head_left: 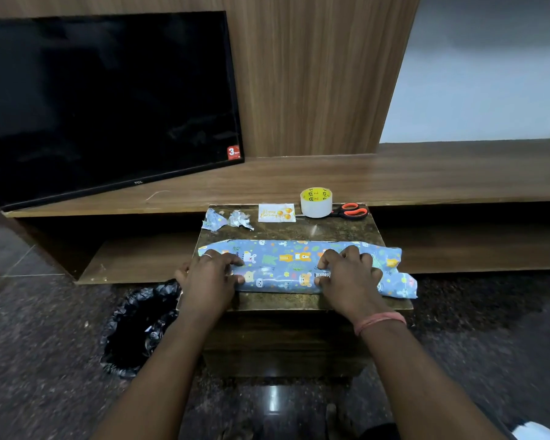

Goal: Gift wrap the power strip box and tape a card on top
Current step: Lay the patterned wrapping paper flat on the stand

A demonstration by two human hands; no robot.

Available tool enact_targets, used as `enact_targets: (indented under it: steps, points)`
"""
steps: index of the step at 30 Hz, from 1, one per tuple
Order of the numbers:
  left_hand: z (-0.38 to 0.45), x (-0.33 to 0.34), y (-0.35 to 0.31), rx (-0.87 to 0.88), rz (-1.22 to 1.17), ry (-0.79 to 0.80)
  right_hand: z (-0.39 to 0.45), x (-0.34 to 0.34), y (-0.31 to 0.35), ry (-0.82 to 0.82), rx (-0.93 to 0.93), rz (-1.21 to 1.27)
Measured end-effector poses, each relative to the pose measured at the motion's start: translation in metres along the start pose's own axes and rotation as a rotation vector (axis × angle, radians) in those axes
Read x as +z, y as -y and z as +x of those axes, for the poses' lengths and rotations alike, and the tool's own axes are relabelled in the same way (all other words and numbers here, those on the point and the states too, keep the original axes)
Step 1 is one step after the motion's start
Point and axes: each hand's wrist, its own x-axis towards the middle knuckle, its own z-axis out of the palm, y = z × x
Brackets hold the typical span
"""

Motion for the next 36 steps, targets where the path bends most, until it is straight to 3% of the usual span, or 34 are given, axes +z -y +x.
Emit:
enact_targets:
  steps: [15,23,30,36]
  points:
    - [0.003,-0.005,0.009,0.029,-0.225,0.113,0.008,-0.008,0.002,0.090,0.004,0.023]
    - [0.001,-0.015,0.017,0.098,-0.259,0.193,-0.004,-0.032,-0.006,0.325,-0.127,-0.082]
    - [-0.001,0.004,0.007,0.256,-0.059,0.024,-0.004,-0.015,-0.005,0.131,-0.148,-0.023]
    - [-0.002,0.018,0.014,0.291,-0.086,-0.047,-0.002,0.016,-0.003,-0.085,-0.138,-0.264]
